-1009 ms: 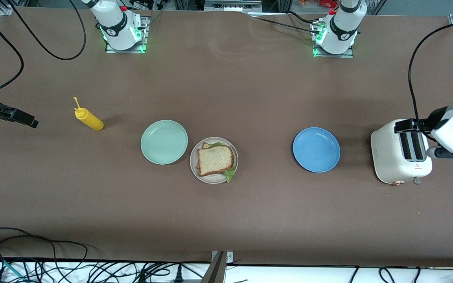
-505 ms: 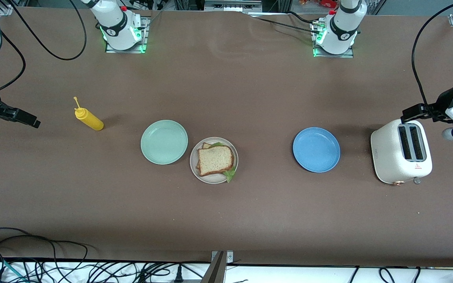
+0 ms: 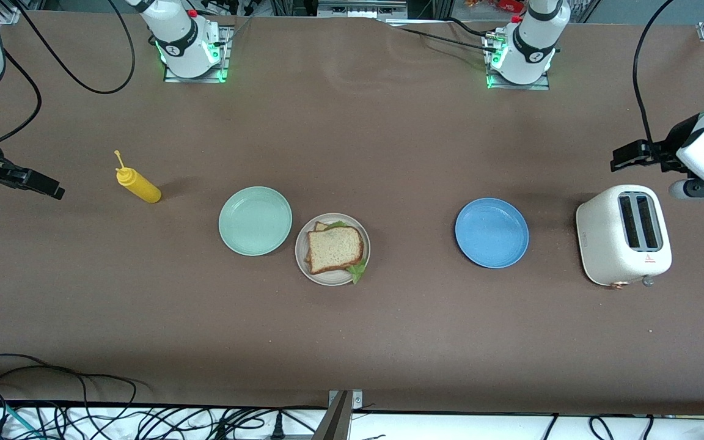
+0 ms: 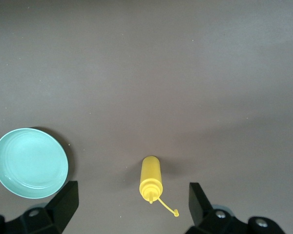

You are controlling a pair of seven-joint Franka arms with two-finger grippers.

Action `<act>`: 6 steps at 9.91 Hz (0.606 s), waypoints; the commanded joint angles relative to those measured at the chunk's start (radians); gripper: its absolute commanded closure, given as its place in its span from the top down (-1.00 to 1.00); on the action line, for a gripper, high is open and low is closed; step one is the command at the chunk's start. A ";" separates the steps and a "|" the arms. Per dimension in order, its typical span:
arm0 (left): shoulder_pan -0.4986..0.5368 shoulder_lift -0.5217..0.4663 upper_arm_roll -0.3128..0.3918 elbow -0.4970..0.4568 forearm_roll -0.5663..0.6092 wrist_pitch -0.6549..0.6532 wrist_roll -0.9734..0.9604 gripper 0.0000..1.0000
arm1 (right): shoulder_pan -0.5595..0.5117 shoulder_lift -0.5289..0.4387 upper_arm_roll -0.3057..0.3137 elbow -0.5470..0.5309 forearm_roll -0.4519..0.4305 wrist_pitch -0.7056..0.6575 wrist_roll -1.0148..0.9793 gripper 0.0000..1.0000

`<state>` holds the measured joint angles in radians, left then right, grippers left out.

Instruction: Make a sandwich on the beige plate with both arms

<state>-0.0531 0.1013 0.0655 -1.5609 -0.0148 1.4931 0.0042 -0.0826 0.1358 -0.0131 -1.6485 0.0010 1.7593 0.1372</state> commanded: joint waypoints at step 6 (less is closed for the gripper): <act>0.010 0.008 -0.016 0.045 0.041 -0.036 0.111 1.00 | 0.017 -0.001 0.001 -0.002 0.001 0.006 0.015 1.00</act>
<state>-0.0500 0.1004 0.0545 -1.5379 -0.0004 1.4788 0.0786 -0.0739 0.1363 -0.0130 -1.6485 0.0010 1.7600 0.1378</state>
